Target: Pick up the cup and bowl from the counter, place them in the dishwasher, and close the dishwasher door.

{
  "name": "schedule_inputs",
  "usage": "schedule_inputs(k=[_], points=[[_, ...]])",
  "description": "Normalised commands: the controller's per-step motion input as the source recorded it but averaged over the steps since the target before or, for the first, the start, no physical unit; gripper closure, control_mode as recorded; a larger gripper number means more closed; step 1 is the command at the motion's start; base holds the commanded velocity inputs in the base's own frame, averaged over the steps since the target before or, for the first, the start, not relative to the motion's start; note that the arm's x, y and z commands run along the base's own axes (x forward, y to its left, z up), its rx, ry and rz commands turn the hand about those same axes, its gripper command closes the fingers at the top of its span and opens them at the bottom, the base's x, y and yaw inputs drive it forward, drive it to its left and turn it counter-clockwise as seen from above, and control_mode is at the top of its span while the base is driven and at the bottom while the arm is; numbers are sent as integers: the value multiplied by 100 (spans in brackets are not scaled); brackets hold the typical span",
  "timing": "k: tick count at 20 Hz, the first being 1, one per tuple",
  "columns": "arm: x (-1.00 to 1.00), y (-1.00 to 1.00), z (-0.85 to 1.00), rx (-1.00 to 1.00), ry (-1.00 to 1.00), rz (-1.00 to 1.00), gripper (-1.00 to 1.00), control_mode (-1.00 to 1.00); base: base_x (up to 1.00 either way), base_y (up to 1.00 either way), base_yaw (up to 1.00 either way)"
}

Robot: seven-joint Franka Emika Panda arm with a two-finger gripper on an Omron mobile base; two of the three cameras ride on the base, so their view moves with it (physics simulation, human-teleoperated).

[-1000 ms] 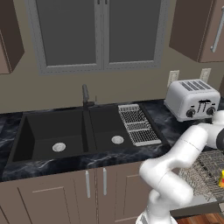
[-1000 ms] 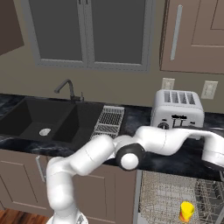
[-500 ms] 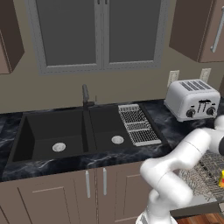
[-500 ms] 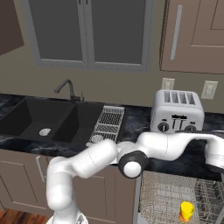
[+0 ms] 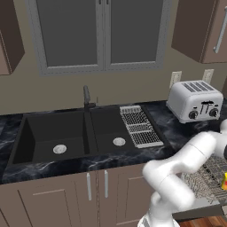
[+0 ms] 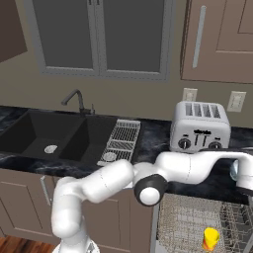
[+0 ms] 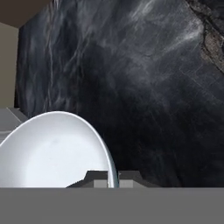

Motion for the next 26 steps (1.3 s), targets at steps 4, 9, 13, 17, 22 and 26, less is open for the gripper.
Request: schedule_inputs(k=[4,9,13,17,22,26], points=[[-26,72,0,-1,0,6,100,-100,0,0,0],[-24,72,0,-3,0,7,100,-100,0,0,0],[-28,65,0,-2,0,7,100,-100,0,0,0],[-34,49,0,0,0,7,100,-100,0,0,0],[-38,7,0,-2,0,1,100,-100,0,0,0],[-26,0,-1,-6,0,0,100,-100,0,0,0]])
